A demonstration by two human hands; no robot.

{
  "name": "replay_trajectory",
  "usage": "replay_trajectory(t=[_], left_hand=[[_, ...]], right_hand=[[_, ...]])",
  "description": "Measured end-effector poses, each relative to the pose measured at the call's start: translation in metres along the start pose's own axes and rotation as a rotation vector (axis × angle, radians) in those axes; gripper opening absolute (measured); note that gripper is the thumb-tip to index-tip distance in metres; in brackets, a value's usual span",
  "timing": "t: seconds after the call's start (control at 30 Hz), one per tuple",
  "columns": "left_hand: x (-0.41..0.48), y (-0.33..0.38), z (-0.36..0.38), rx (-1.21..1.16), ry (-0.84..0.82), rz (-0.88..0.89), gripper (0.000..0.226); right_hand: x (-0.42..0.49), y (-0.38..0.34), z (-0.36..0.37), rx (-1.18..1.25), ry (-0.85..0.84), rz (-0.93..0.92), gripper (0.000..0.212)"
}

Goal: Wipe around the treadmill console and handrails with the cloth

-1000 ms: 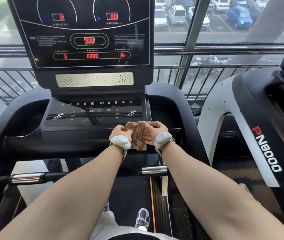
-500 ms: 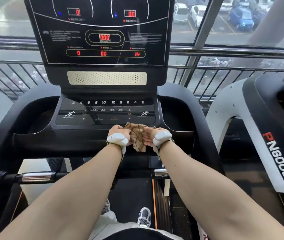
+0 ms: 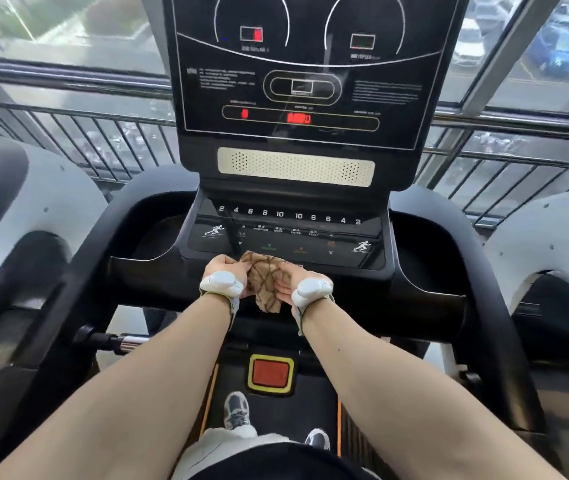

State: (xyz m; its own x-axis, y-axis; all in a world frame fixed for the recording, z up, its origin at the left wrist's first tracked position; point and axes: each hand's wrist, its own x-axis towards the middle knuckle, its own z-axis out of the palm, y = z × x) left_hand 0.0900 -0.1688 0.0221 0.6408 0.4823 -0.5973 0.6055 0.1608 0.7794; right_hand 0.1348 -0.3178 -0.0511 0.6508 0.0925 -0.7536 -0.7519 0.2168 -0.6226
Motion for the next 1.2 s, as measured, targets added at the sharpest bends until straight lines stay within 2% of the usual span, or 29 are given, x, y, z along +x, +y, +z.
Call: replay_trajectory(t=[0.13,0.27,0.4,0.5,0.63,0.73,0.87,1.0,1.2], left_hand=[[0.017,0.005,-0.028,0.006,0.03,0.013,0.022],[0.039,0.003,-0.05,0.046,0.051,0.014,0.022],[0.067,0.001,-0.078,0.147,0.147,0.047,0.035],[0.05,0.018,-0.085,0.276,0.209,0.092,0.034],[0.062,0.031,-0.098,0.407,0.254,0.119,0.032],[0.071,0.035,-0.104,0.506,0.258,0.173,0.033],[0.087,0.042,-0.118,0.578,0.264,0.23,0.032],[0.105,0.052,-0.128,0.587,0.256,0.243,0.044],[0.123,0.066,-0.127,0.641,0.067,0.146,0.042]], right_hand=[[0.004,0.008,0.036,0.003,-0.007,0.023,0.054],[0.002,0.014,0.066,0.038,0.028,0.051,0.043],[0.002,0.024,0.102,0.132,0.113,0.074,0.04],[0.002,0.03,0.121,0.111,0.098,0.089,0.05],[-0.002,0.035,0.145,0.134,0.115,0.074,0.034],[-0.007,0.038,0.157,0.161,0.118,0.068,0.029],[-0.007,0.044,0.184,0.183,0.11,0.083,0.041],[-0.016,0.043,0.205,0.246,-0.027,0.094,0.03],[-0.028,0.034,0.233,0.263,-0.105,0.04,0.028]])
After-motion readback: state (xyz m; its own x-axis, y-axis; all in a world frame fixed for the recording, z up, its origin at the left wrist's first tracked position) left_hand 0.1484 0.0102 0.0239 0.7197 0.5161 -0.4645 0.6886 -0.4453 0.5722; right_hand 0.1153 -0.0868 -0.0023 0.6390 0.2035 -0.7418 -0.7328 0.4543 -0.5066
